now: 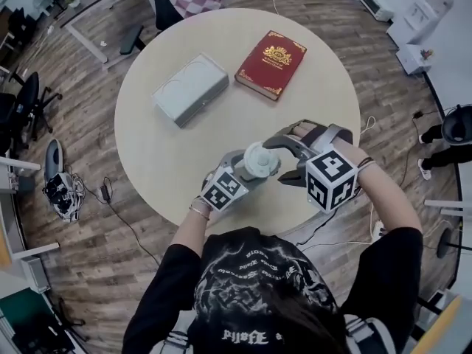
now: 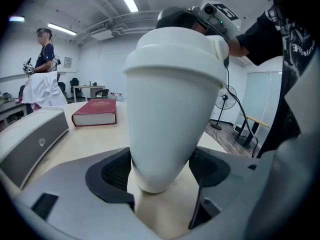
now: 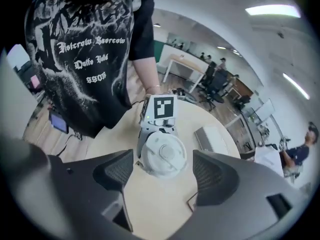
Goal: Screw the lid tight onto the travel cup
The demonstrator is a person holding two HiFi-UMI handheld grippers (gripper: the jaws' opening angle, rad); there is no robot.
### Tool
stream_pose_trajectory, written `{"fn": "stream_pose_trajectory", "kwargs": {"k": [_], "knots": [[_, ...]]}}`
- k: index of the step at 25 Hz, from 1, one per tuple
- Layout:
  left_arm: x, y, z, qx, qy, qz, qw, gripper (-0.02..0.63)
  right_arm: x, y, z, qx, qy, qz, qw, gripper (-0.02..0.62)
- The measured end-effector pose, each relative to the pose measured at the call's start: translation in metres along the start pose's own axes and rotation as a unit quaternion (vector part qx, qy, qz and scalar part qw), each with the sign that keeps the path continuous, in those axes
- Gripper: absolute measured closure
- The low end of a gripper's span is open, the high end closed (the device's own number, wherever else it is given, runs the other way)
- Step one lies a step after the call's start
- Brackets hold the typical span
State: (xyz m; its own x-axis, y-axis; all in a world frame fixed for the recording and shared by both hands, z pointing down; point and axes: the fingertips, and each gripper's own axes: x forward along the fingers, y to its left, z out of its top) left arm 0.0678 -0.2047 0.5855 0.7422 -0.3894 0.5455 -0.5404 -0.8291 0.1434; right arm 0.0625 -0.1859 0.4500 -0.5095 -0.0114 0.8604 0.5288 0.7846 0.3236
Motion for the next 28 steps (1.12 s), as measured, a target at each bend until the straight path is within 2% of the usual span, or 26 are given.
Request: {"fn": "stream_pose_trajectory", "kwargs": {"k": [3,6,10,12,14,16,19,21,25,28], "knots": [[0.001,-0.001,0.002,-0.001,0.000,0.000,1.0000,0.219,0.011,-0.001,-0.001,-0.093,0.041,0.055,0.993,0.199],[0.002,-0.001,0.002,0.000,0.001,-0.001,1.0000,0.219,0.019,-0.004,-0.007,-0.167,0.081,0.103,0.977,0.190],[0.001,0.001,0.000,0.000,0.004,-0.001,1.0000,0.219,0.032,-0.003,-0.011,-0.213,0.100,0.154,0.960,0.183],[0.000,0.001,0.000,-0.001,0.010,-0.002,0.9999,0.219,0.035,-0.001,-0.010,-0.215,0.102,0.177,0.955,0.219],[0.000,0.001,0.000,0.000,0.014,-0.004,0.9999,0.219,0.035,0.000,-0.009,-0.186,0.099,0.192,0.959,0.224],[0.001,0.000,0.001,0.000,0.013,-0.006,0.9999,0.219,0.035,-0.001,-0.008,-0.129,0.088,0.196,0.968,0.229],[0.001,0.001,0.001,-0.003,0.011,-0.007,0.9999,0.219,0.035,-0.004,-0.008,-0.033,0.061,0.184,0.980,0.230],[0.002,0.002,0.000,-0.006,0.011,-0.007,0.9999,0.219,0.037,-0.006,-0.010,0.029,0.045,0.170,0.984,0.232],[0.001,0.002,-0.001,-0.007,0.006,-0.005,0.9999,0.219,0.038,-0.008,-0.007,0.133,0.017,0.126,0.983,0.233],[0.000,0.002,-0.001,-0.009,0.003,0.001,1.0000,0.219,0.038,-0.011,-0.006,0.207,-0.003,0.084,0.975,0.233]]}}
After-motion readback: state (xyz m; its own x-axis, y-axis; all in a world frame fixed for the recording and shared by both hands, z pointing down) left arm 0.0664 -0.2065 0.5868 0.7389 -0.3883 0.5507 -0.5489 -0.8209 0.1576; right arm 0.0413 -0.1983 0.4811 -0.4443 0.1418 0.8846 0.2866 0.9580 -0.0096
